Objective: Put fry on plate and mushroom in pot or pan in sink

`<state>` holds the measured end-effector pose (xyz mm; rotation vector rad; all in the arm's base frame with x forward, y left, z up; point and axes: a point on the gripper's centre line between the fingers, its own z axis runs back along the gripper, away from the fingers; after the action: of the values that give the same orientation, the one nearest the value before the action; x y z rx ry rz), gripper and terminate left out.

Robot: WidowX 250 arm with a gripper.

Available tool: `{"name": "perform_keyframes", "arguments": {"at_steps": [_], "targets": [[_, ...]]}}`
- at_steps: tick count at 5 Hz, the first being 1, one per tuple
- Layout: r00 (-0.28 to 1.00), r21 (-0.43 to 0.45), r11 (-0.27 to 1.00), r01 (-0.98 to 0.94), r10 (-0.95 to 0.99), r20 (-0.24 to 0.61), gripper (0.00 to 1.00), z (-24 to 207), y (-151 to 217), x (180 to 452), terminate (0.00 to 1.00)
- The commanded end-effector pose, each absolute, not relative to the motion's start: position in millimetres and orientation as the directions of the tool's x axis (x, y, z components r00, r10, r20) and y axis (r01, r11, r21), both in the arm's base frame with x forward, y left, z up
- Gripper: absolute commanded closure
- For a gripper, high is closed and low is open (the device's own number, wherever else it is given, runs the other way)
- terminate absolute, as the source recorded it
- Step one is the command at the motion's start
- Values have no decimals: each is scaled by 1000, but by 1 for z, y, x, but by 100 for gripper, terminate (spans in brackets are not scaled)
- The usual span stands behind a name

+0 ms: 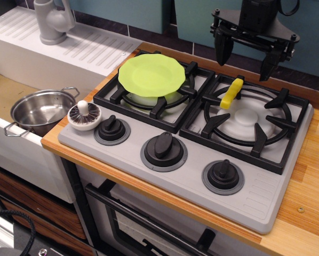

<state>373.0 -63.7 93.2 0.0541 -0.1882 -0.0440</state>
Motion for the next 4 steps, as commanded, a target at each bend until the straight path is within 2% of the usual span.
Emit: {"name": "perform_keyframes", "arguments": {"at_steps": [1,4], "targets": [[981,58,998,39,-49,186,0,93,-64,373,0],[969,30,999,37,-43,242,0,62,-66,380,0]]}}
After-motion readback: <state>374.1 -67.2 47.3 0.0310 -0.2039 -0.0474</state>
